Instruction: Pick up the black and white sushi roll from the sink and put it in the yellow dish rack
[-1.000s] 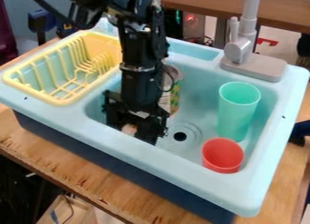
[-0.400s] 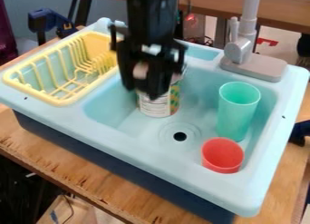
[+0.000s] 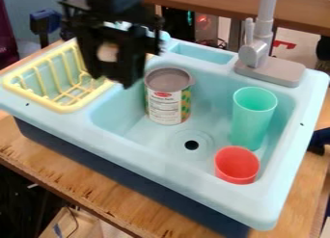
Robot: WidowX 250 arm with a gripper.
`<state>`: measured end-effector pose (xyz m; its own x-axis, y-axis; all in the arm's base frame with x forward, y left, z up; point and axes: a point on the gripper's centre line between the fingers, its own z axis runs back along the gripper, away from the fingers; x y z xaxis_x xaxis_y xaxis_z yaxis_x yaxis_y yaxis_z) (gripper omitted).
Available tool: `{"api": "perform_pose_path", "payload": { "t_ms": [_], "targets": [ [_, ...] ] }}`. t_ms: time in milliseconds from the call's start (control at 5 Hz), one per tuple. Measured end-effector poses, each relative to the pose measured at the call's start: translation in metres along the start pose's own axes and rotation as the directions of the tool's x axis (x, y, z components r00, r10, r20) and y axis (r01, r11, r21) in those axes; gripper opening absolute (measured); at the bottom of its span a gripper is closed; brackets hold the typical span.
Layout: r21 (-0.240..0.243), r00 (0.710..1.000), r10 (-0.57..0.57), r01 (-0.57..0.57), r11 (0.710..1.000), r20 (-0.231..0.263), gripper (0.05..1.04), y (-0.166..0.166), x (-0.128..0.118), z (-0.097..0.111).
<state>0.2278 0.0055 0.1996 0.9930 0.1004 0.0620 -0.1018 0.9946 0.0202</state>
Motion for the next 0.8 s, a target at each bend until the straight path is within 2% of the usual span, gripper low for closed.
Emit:
{"api": "perform_pose_path", "payload": {
  "t_ms": [200,400,600,800],
  "targets": [
    [0.015,0.993,0.116,-0.116,0.993,-0.009,0.589,0.048,-0.006,-0.011],
    [0.025,0.985,0.172,-0.173,0.985,0.017,0.589,0.085,-0.002,-0.019],
    [0.021,0.98,0.194,-0.195,0.981,0.046,0.589,0.107,0.012,-0.038],
    [0.044,0.975,0.214,-0.218,0.975,0.066,0.589,0.12,0.031,-0.059]
  ]
}}
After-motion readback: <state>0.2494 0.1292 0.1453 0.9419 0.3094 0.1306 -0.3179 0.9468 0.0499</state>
